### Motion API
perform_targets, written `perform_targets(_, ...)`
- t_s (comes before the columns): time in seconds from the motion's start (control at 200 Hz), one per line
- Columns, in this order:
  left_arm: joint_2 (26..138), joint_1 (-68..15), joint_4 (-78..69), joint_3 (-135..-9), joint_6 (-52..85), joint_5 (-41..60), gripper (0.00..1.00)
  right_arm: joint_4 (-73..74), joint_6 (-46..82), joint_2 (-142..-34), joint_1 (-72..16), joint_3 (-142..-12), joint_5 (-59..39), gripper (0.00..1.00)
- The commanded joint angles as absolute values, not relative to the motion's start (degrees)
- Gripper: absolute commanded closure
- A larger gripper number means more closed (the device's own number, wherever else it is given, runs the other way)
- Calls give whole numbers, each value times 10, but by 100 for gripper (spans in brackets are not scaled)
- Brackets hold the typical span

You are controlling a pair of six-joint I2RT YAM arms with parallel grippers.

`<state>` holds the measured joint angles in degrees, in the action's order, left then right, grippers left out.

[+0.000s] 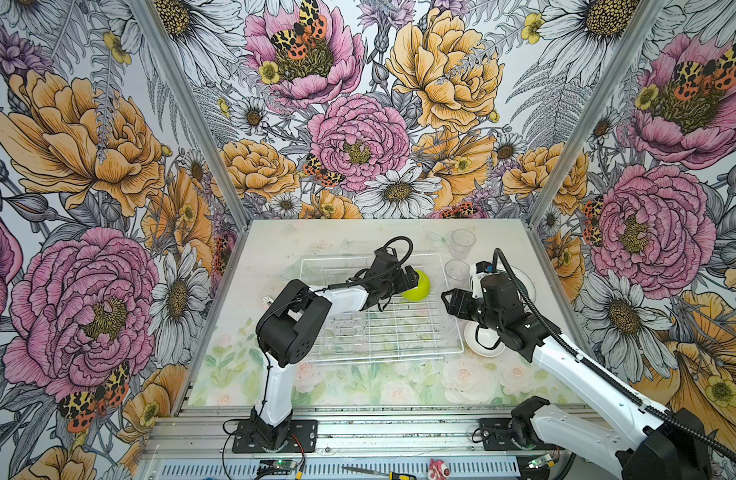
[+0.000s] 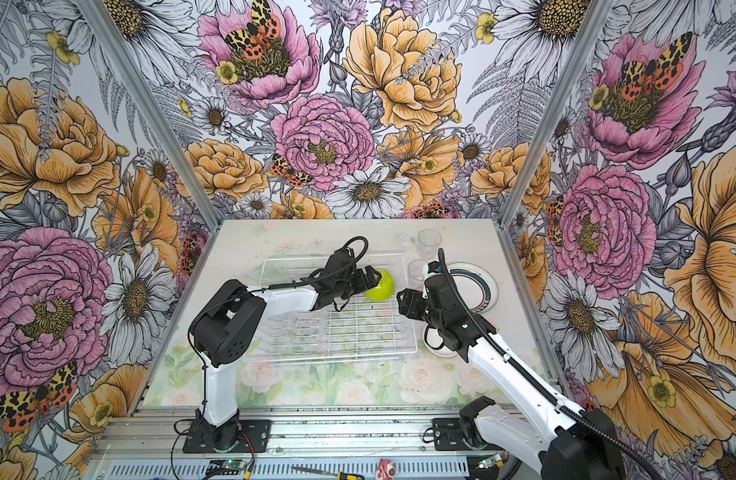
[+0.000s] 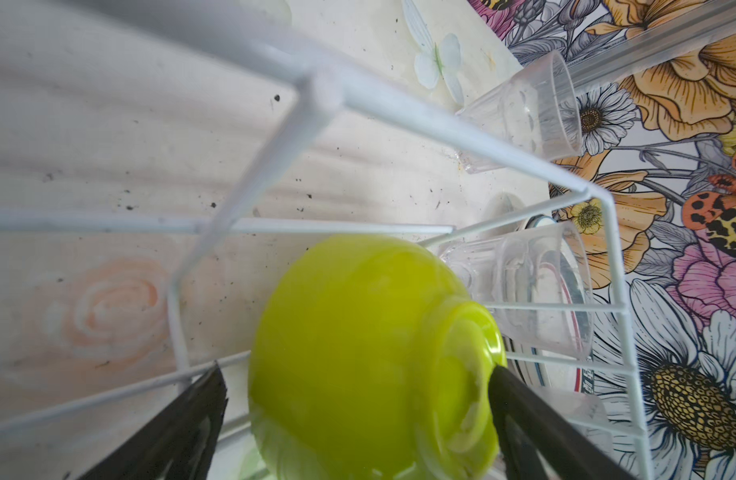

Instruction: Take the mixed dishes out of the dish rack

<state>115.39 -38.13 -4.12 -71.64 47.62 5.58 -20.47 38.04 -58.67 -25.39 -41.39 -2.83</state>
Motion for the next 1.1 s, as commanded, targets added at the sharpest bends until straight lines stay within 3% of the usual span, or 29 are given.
perform_targets(0.0, 1177, -382, -54, -721, 481, 69, 1, -193, 381, -585, -249, -409, -28, 29)
perform_targets(0.711, 1091, -387, -345, -604, 590, 150, 1, -193, 385, -586, -239, -399, -23, 29)
perform_targets(1.096, 1127, -404, -368, -637, 606, 188, 6, -194, 374, -573, -237, -395, -18, 29)
